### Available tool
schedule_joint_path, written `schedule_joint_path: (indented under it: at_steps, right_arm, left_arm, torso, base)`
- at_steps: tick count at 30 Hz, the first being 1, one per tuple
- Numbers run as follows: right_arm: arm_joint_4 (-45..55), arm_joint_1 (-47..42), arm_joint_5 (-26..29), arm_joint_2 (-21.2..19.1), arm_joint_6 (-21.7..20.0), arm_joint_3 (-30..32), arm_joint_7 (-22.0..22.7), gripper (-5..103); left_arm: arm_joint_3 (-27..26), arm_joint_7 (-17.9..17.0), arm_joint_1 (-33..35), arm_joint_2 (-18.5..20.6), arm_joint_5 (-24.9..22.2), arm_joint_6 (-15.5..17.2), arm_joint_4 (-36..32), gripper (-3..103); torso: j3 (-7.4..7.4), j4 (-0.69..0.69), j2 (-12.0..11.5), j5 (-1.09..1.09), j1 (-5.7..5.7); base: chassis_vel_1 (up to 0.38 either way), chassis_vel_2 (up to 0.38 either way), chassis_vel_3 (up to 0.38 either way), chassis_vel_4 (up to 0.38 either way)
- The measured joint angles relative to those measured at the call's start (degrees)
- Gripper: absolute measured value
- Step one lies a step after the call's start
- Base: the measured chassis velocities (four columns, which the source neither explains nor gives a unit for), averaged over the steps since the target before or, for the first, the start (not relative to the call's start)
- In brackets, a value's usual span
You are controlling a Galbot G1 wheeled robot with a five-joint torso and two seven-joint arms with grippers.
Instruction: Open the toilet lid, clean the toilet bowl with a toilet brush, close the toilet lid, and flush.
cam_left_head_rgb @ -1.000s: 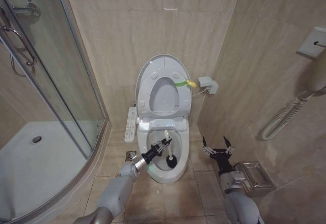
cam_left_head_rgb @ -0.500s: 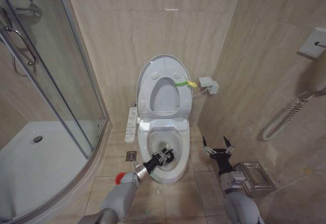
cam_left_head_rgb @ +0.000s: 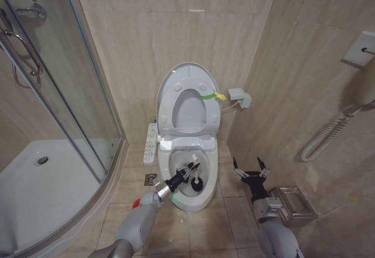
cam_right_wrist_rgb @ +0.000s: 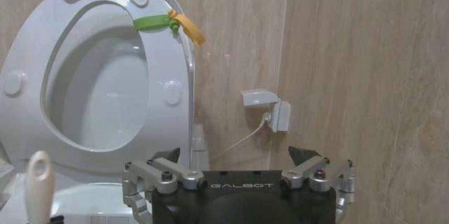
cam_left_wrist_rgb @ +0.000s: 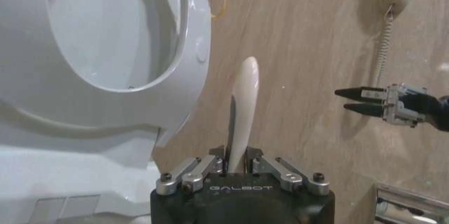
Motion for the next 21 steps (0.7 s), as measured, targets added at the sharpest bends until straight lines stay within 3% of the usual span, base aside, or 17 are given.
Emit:
schedule_joint_path:
  at_steps: [9,10,14,21]
  right_arm:
    - [0.0,0.0,0.0,0.0,0.0,0.0,0.0,100]
    - [0.0,0.0,0.0,0.0,0.0,0.0,0.0,100]
    - [0.0,0.0,0.0,0.0,0.0,0.0,0.0,100]
    - [0.0,0.0,0.0,0.0,0.0,0.0,0.0,100]
  left_arm:
    - [-0.8,0.4,-1.0,-1.0,4.2,-1.1,7.1,19]
    - [-1.0,0.0,-1.0,-1.0,5.4,-1.2,8.2,19]
    - [-1.1,-0.6,-1.1,-0.8,7.4,-1.5,8.9,23]
    - [-1.0,-1.1,-0.2,-0.5,5.2,-1.5,5.9,23]
  torso:
    - [-0.04,0.00,0.0,0.02,-0.02]
    - [0.01,0.07,0.0,0.02,0.00]
    - [-0.01,0.02,0.0,0.02,-0.01]
    - [0.00,0.02,0.0,0.00,0.00]
  base:
    - [0.000,0.000,0.000,0.000]
    - [0.000,0.000,0.000,0.000]
    - [0.000,0.000,0.000,0.000]
    - [0.000,0.000,0.000,0.000]
